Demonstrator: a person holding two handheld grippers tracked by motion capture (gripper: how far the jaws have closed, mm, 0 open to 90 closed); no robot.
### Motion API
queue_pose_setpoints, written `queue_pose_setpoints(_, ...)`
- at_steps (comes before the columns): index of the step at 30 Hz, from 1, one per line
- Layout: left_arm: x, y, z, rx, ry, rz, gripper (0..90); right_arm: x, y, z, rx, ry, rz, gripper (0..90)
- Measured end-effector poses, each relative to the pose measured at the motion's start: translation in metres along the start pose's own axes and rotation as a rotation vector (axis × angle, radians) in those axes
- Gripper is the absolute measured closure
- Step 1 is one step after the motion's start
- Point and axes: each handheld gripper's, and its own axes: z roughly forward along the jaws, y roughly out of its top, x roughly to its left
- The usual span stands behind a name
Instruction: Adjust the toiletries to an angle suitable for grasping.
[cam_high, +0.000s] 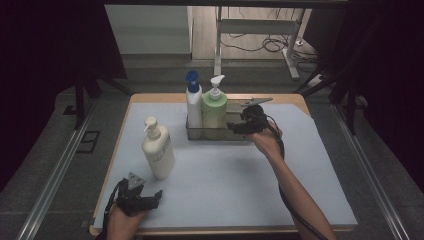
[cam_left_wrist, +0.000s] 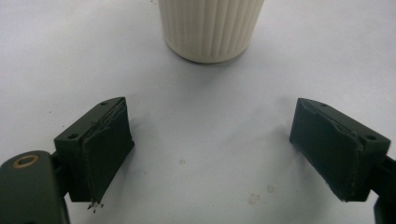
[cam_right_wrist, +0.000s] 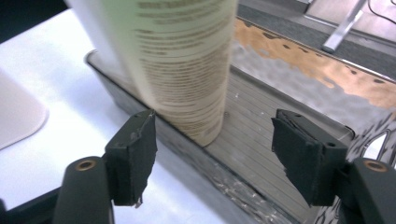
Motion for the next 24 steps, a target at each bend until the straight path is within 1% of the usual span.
queue_pose_setpoints(1, 0.000, 0.000, 0.000, 0.000, 0.000, 0.000, 12.1, 0.002, -0.001, -0.005, -0.004, 0.009, -0.009, 26.3)
queue_pose_setpoints(2, 0.000, 0.000, 0.000, 0.000, 0.000, 0.000, 12.1, 0.002, -0.001, -0.005, -0.004, 0.009, -0.009, 26.3)
queue_pose_setpoints(3, 0.000, 0.000, 0.000, 0.000, 0.000, 0.000, 12.1, 0.005, -0.002, -0.009, -0.002, 0.013, -0.023, 22.7)
queue_pose_setpoints(4, 0.000, 0.000, 0.000, 0.000, 0.000, 0.000, 12.1, 0.005, -0.002, -0.009, -0.002, 0.013, -0.023, 22.7)
queue_pose_setpoints(5, 0.000, 0.000, 0.000, 0.000, 0.000, 0.000, 12.1, 0.007, -0.004, -0.013, 0.000, 0.014, -0.036, 19.1)
queue_pose_setpoints(6, 0.000, 0.000, 0.000, 0.000, 0.000, 0.000, 12.1, 0.008, -0.005, -0.015, -0.001, 0.011, -0.041, 17.7)
queue_pose_setpoints(8, 0.000, 0.000, 0.000, 0.000, 0.000, 0.000, 12.1, 0.008, -0.006, -0.017, -0.002, 0.012, -0.046, 16.7)
queue_pose_setpoints(9, 0.000, 0.000, 0.000, 0.000, 0.000, 0.000, 12.1, 0.010, -0.008, -0.022, -0.004, 0.014, -0.055, 14.5)
queue_pose_setpoints(12, 0.000, 0.000, 0.000, 0.001, 0.000, 0.000, 12.1, 0.011, -0.010, -0.026, -0.005, 0.010, -0.069, 13.2)
queue_pose_setpoints(13, 0.000, 0.000, 0.000, 0.001, 0.000, 0.000, 12.1, 0.013, -0.012, -0.030, -0.009, 0.011, -0.077, 12.2)
queue_pose_setpoints(15, 0.000, 0.000, 0.000, 0.001, 0.000, 0.000, 12.1, 0.013, -0.013, -0.031, -0.010, 0.011, -0.079, 12.0)
queue_pose_setpoints(16, 0.000, 0.000, 0.000, 0.001, 0.000, 0.000, 12.1, 0.013, -0.015, -0.034, -0.011, 0.012, -0.079, 11.0)
queue_pose_setpoints(20, 0.000, 0.000, 0.000, 0.001, 0.000, 0.000, 12.1, 0.015, -0.020, -0.043, -0.001, 0.011, -0.102, 1.8)
queue_pose_setpoints(24, 0.000, 0.000, 0.000, 0.002, 0.000, 0.000, 12.1, 0.016, -0.026, -0.051, 0.001, 0.011, -0.107, 0.0)
